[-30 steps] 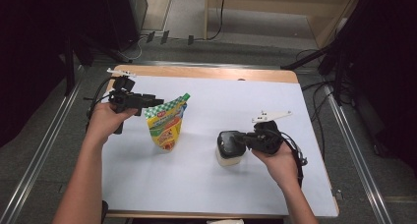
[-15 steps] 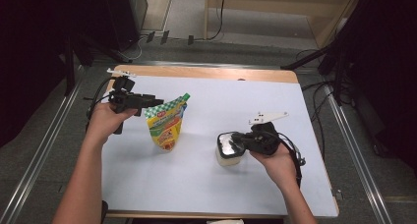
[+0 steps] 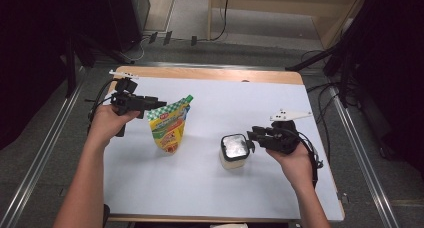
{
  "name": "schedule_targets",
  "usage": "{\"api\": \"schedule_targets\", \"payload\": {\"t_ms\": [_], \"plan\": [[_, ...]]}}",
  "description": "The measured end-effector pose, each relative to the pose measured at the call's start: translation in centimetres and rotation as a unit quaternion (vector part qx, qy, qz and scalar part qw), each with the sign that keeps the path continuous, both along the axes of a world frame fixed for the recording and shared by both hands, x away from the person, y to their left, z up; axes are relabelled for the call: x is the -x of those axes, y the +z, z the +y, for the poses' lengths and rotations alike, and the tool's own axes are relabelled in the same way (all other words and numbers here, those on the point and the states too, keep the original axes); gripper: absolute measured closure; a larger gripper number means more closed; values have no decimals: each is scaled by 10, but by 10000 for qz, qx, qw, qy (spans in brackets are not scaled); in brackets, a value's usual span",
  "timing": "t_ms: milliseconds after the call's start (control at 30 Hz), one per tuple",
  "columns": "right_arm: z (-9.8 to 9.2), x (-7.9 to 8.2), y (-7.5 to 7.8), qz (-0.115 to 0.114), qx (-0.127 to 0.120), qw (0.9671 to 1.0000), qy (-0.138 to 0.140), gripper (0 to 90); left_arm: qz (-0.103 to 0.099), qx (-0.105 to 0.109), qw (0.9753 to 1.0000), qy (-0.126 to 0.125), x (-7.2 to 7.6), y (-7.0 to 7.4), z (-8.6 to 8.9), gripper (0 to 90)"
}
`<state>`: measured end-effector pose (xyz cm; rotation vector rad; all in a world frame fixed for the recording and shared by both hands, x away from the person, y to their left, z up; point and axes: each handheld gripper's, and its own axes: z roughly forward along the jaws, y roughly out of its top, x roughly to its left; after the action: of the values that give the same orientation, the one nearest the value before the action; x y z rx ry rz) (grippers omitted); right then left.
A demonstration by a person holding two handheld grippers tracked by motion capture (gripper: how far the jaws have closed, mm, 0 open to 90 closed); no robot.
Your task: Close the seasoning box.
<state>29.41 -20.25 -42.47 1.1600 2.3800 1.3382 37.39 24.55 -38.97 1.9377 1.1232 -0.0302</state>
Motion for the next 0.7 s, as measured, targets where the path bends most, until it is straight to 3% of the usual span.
{"api": "schedule_targets", "payload": {"t_ms": [333, 700], "plan": [[-26, -6, -3, -77, -96, 9994, -331, 537, 24, 2, 10000, -13, -1, -1, 0, 404], [-52, -9, -12, -236, -86, 9979, -603, 471, 30, 25, 10000, 1, -1, -3, 1, 403]]}}
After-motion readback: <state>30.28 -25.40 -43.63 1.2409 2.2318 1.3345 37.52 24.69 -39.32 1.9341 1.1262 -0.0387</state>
